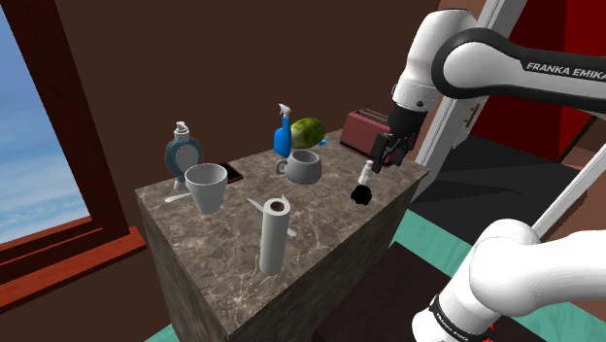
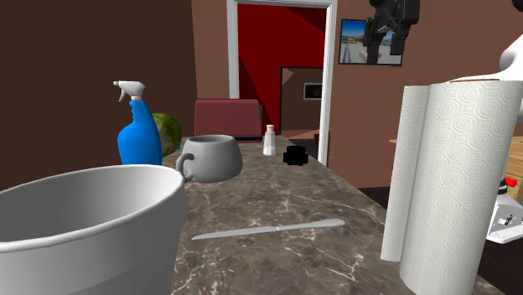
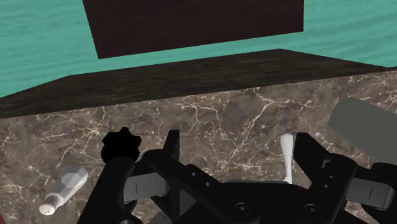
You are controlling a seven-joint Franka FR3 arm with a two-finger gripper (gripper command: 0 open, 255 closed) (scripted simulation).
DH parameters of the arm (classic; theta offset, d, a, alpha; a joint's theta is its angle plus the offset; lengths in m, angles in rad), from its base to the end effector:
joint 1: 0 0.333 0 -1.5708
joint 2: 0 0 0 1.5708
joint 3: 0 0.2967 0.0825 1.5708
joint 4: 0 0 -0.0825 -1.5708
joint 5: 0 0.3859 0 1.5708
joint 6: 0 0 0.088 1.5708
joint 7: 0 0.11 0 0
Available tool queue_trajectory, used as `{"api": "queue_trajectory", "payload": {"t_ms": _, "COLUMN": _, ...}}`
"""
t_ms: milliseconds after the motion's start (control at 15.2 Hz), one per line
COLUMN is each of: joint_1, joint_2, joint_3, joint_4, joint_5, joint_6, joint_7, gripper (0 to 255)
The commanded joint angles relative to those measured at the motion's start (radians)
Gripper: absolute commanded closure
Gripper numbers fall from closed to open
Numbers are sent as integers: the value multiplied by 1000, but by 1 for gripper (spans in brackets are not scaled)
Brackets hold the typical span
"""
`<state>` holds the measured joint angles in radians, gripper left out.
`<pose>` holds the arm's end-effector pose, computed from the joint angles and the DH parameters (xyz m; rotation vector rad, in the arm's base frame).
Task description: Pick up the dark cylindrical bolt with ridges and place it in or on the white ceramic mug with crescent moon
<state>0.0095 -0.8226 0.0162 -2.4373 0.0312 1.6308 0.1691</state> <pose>0.3174 0.0124 0.5522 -3.1120 0.2340 -0.0221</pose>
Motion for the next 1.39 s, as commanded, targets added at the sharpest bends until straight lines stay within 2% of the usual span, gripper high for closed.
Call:
{"api": "queue_trajectory", "payload": {"t_ms": 0, "joint_1": 0, "joint_2": 0, "joint_3": 0, "joint_4": 0, "joint_5": 0, "joint_6": 0, "joint_7": 0, "gripper": 0}}
{"api": "queue_trajectory", "payload": {"t_ms": 660, "joint_1": -80, "joint_2": 203, "joint_3": -114, "joint_4": -99, "joint_5": -81, "joint_6": 294, "joint_7": -77, "gripper": 0}}
{"api": "queue_trajectory", "payload": {"t_ms": 1320, "joint_1": -142, "joint_2": 518, "joint_3": -231, "joint_4": -74, "joint_5": -113, "joint_6": 580, "joint_7": -156, "gripper": 0}}
